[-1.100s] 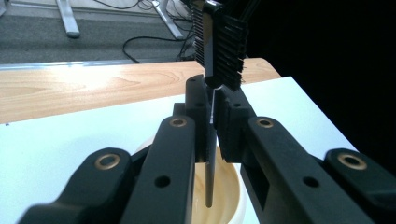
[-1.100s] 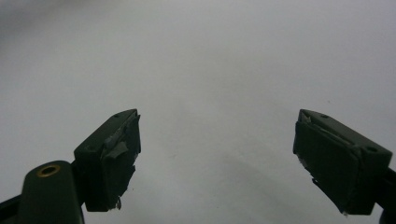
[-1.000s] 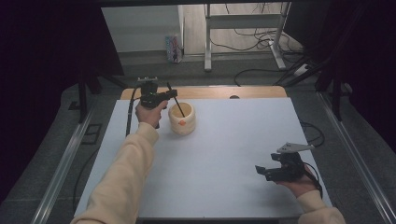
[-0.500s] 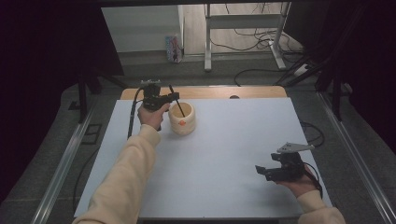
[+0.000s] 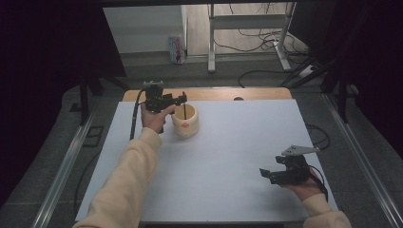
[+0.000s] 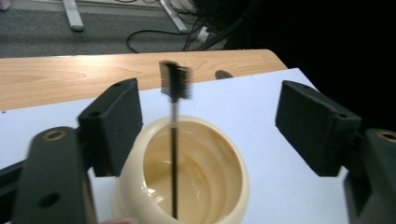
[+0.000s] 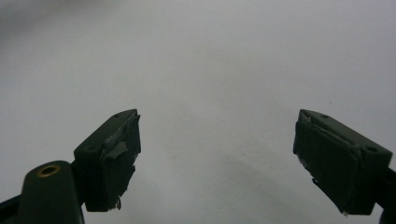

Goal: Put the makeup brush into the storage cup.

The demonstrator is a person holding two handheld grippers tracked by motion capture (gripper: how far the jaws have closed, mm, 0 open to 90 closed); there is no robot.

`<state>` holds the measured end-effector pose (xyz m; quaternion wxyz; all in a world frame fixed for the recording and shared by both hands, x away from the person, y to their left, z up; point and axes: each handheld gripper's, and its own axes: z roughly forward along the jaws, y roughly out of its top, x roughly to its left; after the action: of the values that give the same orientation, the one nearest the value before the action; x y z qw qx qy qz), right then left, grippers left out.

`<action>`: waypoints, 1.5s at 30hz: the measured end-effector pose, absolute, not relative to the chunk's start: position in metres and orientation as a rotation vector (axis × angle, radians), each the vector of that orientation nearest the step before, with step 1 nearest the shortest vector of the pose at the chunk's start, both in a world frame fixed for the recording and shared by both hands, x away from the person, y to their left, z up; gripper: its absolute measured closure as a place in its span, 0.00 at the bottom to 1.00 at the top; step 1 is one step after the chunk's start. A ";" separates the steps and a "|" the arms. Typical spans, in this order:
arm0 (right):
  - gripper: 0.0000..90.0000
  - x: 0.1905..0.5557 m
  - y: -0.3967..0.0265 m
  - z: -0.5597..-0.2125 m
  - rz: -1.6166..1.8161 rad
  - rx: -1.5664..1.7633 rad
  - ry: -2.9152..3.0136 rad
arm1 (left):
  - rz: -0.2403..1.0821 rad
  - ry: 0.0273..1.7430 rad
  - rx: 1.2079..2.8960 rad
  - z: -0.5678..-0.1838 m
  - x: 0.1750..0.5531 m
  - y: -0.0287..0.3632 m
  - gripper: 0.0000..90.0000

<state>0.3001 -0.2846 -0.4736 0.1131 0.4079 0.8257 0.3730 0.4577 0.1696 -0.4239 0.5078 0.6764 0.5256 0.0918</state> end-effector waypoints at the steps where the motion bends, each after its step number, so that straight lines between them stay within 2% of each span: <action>1: 0.16 0.300 -0.284 -0.474 1.094 1.197 2.423 | 0.221 1.268 1.631 -0.423 0.457 0.170 0.22; 9: 0.16 0.300 -0.284 -0.473 1.096 1.199 2.422 | 0.230 1.247 1.633 -0.414 0.448 0.175 0.19; 15: 0.16 0.299 -0.285 -0.473 1.099 1.195 2.419 | 0.287 1.221 1.653 -0.407 0.439 0.175 0.19; 22: 0.16 0.299 -0.285 -0.473 1.093 1.195 2.418 | 0.275 1.197 1.657 -0.402 0.431 0.177 0.19; 36: 0.16 0.297 -0.286 -0.472 1.093 1.204 2.407 | 0.253 1.178 1.700 -0.409 0.412 0.192 0.20; 45: 0.16 0.297 -0.285 -0.472 1.091 1.203 2.408 | 0.312 1.173 1.771 -0.418 0.393 0.201 0.21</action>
<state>0.2969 -0.2854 -0.4723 0.1183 0.4112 0.8233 0.3729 0.3931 0.2014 -0.4184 0.4771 0.7250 0.4800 0.1276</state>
